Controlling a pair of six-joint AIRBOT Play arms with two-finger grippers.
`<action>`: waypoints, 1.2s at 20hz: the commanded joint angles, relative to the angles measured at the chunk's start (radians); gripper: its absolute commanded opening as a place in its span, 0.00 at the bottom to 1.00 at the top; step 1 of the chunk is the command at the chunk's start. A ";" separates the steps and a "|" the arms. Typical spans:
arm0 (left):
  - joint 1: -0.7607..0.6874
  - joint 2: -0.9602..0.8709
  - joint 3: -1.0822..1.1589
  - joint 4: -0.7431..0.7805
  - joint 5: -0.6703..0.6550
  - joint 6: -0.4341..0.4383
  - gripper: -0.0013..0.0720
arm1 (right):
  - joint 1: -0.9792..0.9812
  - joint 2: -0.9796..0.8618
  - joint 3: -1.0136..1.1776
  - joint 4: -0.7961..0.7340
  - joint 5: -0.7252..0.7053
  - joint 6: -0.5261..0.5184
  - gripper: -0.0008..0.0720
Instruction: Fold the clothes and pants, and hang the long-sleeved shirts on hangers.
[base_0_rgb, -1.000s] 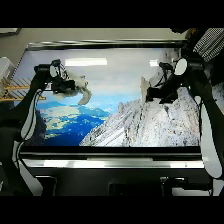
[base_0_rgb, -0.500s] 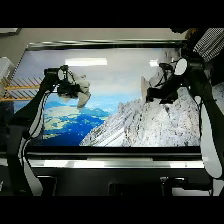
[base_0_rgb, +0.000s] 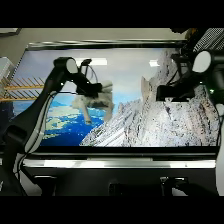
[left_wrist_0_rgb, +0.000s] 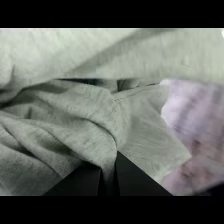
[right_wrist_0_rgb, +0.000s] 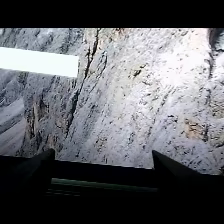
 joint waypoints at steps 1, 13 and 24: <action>-0.176 0.016 -0.056 -0.073 0.026 -0.078 0.05 | 0.001 0.130 0.000 -0.097 0.054 -0.008 0.93; -0.167 0.021 -0.072 -0.051 -0.095 -0.008 0.58 | -0.002 0.206 -0.127 0.167 -0.297 -0.020 0.92; 0.108 0.168 -0.074 -0.051 -0.163 0.025 0.58 | -0.356 0.081 -0.621 0.655 -0.327 -0.259 0.92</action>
